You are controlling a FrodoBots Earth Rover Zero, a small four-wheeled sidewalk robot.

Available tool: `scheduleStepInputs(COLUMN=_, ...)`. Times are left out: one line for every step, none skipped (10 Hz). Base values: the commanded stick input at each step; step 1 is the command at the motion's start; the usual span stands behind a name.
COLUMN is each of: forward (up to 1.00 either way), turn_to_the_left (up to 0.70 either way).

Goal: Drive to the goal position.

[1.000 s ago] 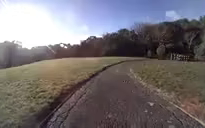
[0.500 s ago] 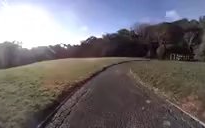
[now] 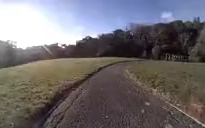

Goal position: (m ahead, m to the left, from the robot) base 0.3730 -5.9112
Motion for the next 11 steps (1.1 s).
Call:
scheduleStepInputs(forward=0.50, turn_to_the_left=-0.49)
scheduleStepInputs(forward=0.50, turn_to_the_left=-0.49)
scheduleStepInputs(forward=0.50, turn_to_the_left=-0.49)
scheduleStepInputs(forward=0.50, turn_to_the_left=-0.49)
scheduleStepInputs(forward=0.50, turn_to_the_left=-0.49)
scheduleStepInputs(forward=0.50, turn_to_the_left=-0.49)
scheduleStepInputs(forward=0.50, turn_to_the_left=-0.49)
scheduleStepInputs(forward=0.34, turn_to_the_left=-0.28)
scheduleStepInputs(forward=0.12, turn_to_the_left=0.00)
scheduleStepInputs(forward=0.07, turn_to_the_left=0.00)
scheduleStepInputs(forward=0.05, turn_to_the_left=0.00)
